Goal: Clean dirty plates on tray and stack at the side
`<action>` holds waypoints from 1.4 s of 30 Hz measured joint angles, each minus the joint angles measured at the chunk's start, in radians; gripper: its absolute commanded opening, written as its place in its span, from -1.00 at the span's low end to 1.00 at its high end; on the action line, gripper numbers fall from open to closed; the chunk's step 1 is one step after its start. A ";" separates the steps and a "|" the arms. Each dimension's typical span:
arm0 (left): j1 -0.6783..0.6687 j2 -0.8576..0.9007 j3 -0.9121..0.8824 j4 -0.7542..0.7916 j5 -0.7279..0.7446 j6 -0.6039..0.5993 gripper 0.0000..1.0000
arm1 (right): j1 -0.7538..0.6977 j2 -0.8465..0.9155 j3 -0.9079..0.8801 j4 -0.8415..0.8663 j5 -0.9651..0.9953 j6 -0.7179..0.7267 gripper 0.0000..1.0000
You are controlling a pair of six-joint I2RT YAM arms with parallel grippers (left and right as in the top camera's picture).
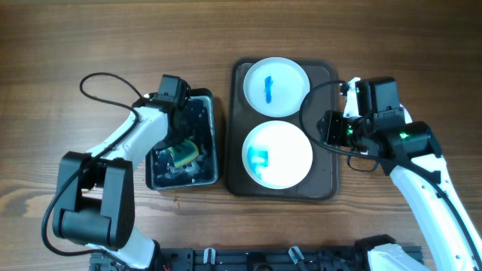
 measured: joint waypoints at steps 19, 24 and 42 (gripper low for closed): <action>0.002 -0.077 -0.121 0.072 0.161 0.003 -0.92 | 0.000 0.071 -0.097 -0.013 -0.005 -0.003 -0.21; 0.002 -0.084 -0.096 -0.006 0.158 0.005 -0.92 | 0.000 0.132 -0.107 0.037 -0.009 -0.005 -0.24; -0.086 -0.124 0.457 -0.451 0.274 0.116 -0.92 | 0.000 0.512 -0.107 0.257 -0.135 -0.149 -0.88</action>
